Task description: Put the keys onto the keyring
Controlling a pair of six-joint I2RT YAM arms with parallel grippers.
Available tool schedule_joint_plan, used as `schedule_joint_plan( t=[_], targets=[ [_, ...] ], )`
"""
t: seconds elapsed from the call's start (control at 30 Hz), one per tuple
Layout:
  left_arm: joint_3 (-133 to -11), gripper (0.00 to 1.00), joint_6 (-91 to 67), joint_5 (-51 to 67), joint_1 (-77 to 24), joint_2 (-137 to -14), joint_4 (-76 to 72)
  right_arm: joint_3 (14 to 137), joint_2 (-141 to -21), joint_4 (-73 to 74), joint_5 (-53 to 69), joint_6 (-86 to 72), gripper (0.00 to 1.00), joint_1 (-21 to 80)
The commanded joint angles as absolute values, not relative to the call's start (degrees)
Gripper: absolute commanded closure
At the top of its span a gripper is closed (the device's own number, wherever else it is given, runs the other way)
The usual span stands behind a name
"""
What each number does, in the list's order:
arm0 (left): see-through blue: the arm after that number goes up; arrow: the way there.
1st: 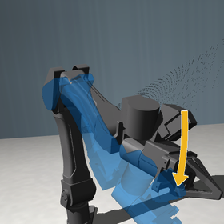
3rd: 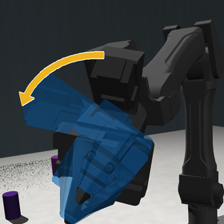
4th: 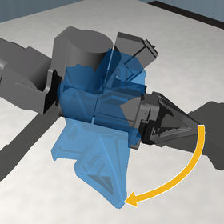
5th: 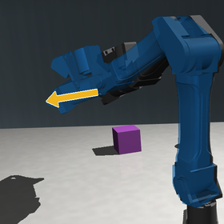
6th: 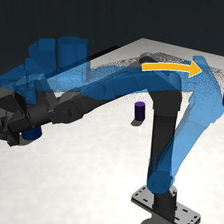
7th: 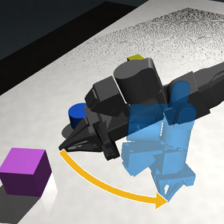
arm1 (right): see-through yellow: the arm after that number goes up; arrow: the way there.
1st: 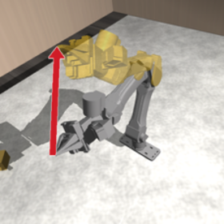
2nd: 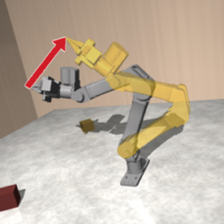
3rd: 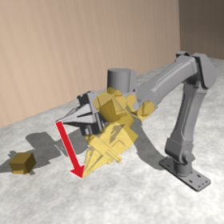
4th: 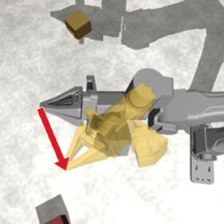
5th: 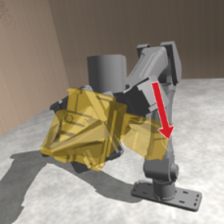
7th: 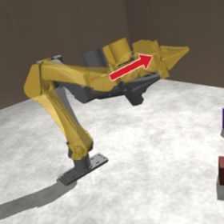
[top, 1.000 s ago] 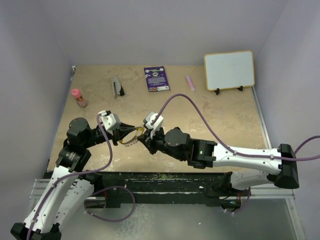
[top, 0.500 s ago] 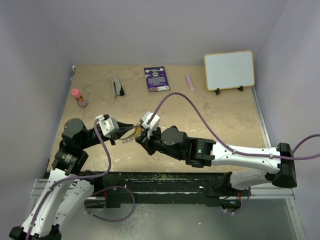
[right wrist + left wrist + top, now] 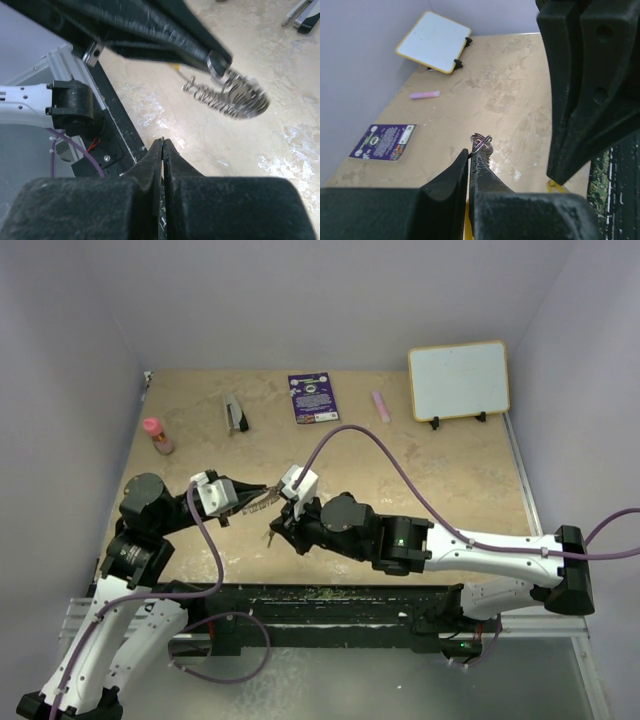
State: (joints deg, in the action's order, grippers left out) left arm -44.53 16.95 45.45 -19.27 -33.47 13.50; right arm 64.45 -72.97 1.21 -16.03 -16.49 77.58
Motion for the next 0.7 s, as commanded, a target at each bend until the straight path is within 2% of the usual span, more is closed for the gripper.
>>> schedule_joint_plan(
  t=[0.0, 0.67],
  targets=[
    [-43.63, 0.97, 14.20, 49.69, -19.34, -32.81, 13.13, 68.79, -72.16, -1.17, -20.01, -15.04, 1.00, 77.78],
    [-43.15, 0.97, 11.72, 49.07, -19.39, -32.15, 14.02, 70.37, -73.55, -2.20, -24.83, -14.59, 1.00, 77.78]
  ],
)
